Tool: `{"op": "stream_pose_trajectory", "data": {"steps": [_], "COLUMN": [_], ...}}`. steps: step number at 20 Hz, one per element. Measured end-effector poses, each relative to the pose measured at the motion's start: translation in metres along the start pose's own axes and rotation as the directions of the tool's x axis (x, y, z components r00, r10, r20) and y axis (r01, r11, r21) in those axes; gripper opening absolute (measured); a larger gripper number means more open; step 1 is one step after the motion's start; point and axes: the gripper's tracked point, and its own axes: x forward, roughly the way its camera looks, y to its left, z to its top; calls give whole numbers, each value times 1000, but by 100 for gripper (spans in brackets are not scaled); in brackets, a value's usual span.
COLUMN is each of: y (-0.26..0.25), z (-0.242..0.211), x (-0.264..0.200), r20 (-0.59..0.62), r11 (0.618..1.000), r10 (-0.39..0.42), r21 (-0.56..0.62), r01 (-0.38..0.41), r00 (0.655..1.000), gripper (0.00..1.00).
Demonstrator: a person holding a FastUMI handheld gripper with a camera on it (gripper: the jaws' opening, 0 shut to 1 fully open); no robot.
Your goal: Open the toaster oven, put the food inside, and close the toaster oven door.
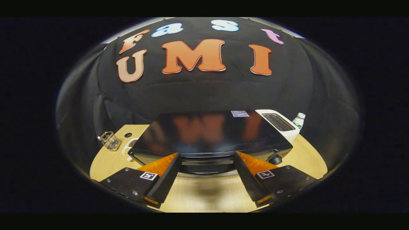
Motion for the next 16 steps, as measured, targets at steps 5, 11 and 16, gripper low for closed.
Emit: {"op": "stream_pose_trajectory", "data": {"steps": [5,11,16], "y": [2,-7,-7], "z": [-24,-76,-148], "x": [-30,-64,-83], "r20": [-54,-170,-367], "r11": [996,987,980], "r10": [91,154,186], "r21": [9,67,132], "r01": [-90,-145,-147], "r00": [994,973,911], "gripper": [75,54,50]}}
